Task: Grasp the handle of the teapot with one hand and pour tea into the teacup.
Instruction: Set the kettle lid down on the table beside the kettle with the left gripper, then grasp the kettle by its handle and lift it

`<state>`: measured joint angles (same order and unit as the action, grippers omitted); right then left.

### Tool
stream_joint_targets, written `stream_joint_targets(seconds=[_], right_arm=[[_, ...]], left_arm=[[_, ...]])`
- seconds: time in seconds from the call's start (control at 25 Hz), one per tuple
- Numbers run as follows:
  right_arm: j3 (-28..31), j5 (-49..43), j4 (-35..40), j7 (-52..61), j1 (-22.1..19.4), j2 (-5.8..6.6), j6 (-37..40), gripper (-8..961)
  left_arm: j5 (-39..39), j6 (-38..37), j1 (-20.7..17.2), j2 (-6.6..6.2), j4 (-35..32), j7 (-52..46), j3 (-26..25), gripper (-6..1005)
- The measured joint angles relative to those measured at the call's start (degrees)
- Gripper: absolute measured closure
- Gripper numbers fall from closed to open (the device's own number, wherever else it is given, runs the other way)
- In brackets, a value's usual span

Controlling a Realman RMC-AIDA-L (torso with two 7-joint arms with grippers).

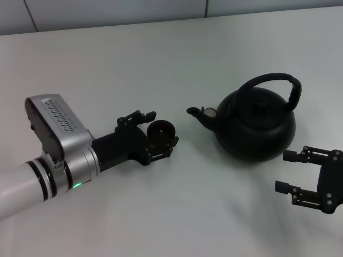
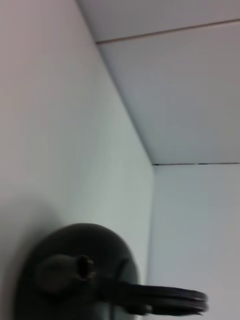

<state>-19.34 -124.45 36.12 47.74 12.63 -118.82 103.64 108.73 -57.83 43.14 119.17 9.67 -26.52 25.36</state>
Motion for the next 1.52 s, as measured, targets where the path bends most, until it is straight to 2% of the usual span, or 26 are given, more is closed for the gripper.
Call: stream_joint_targets(seconds=[0.08, 0.16, 0.28, 0.32, 0.36, 0.4, 0.48, 0.52, 0.56, 0.6, 0.64, 0.72, 0.76, 0.84, 0.92, 0.96, 1.0, 1.12, 1.28, 1.52], right_arm=[[0.0, 0.0, 0.0, 0.0, 0.0, 0.0, -0.2, 300], [0.0, 0.0, 0.0, 0.0, 0.1, 0.0, -0.2, 301], [0.0, 0.0, 0.0, 0.0, 0.2, 0.0, -0.2, 303], [0.0, 0.0, 0.1, 0.0, 0.2, 0.0, -0.2, 303], [0.0, 0.2, 0.1, 0.0, 0.2, 0.0, -0.2, 304], [0.1, 0.4, 0.1, 0.0, 0.2, 0.0, -0.2, 304], [0.6, 0.6, 0.1, 0.0, 0.2, 0.0, -0.2, 305], [1.0, 0.7, 0.1, 0.0, 0.2, 0.0, -0.2, 306], [1.3, 0.7, 0.1, 0.0, 0.2, 0.0, -0.2, 306], [1.7, 0.7, 0.1, 0.0, 0.3, 0.0, -0.2, 307], [2.5, 0.8, -0.1, 0.0, 0.3, 0.0, -0.2, 308], [2.7, 0.8, -0.2, 0.0, 0.3, 0.0, -0.2, 309], [2.9, 0.8, -0.2, 0.0, 0.3, 0.0, -0.2, 309], [3.0, 0.8, -0.3, 0.0, 0.3, -0.06, 0.1, 310], [3.0, 0.8, -0.4, 0.0, 0.3, -0.07, 0.1, 311], [3.0, 0.8, -0.4, 0.0, 0.3, -0.09, 0.1, 312], [3.0, 0.8, -0.4, 0.0, 0.3, -0.11, 0.2, 313], [3.0, 0.8, -0.5, 0.0, 0.1, -0.17, 0.2, 314], [3.0, 0.8, -0.7, 0.0, -0.2, -0.3, 0.2, 316], [3.0, 0.8, -2.0, -0.4, -0.4, -0.35, 0.2, 320]], left_arm=[[0.0, -0.8, -0.2, 0.0, -0.1, 0.1, -0.3, 198], [0.0, -7.1, -2.0, -0.52, -1.8, -0.5, -0.5, 197], [0.0, -7.1, -2.0, -0.52, -1.8, -0.5, -0.5, 195], [0.0, -12.8, -5.1, -0.68, -5.6, -1.9, -0.4, 194], [0.0, -12.8, -5.1, -0.68, -5.6, -1.9, -0.4, 194], [0.0, -17.5, -7.9, -0.74, -9.9, -4.2, -0.2, 194], [0.0, -17.5, -7.9, -0.74, -9.9, -4.2, -0.2, 194], [0.0, -30.3, -16.2, -1.06, -22.3, -12.3, 2.2, 194], [0.0, -32.5, -17.8, -1.08, -24.9, -13.9, 2.9, 194], [0.0, -32.5, -17.8, -1.08, -24.9, -13.9, 2.9, 194], [0.0, -34.7, -19.8, -1.14, -27.7, -16.3, 3.6, 194], [0.0, -34.7, -19.8, -1.14, -27.7, -16.3, 3.6, 194], [0.0, -38.6, -24.2, -1.42, -32.6, -18.6, 4.6, 194], [0.0, -40.8, -27.2, -2.03, -35.0, -19.0, 4.8, 194], [0.0, -40.8, -27.2, -2.03, -35.0, -19.0, 4.8, 194], [0.1, -41.3, -28.0, -2.8, -35.6, -19.8, 5.6, 194], [0.2, -41.3, -28.0, -3.03, -35.6, -20.2, 6.0, 194], [1.4, -41.2, -28.1, -3.19, -36.0, -20.2, 6.8, 194], [7.5, -37.3, -28.0, -2.05, -38.3, -18.9, 6.8, 194], [8.2, -36.5, -27.8, -1.44, -38.5, -18.5, 6.4, 194]])
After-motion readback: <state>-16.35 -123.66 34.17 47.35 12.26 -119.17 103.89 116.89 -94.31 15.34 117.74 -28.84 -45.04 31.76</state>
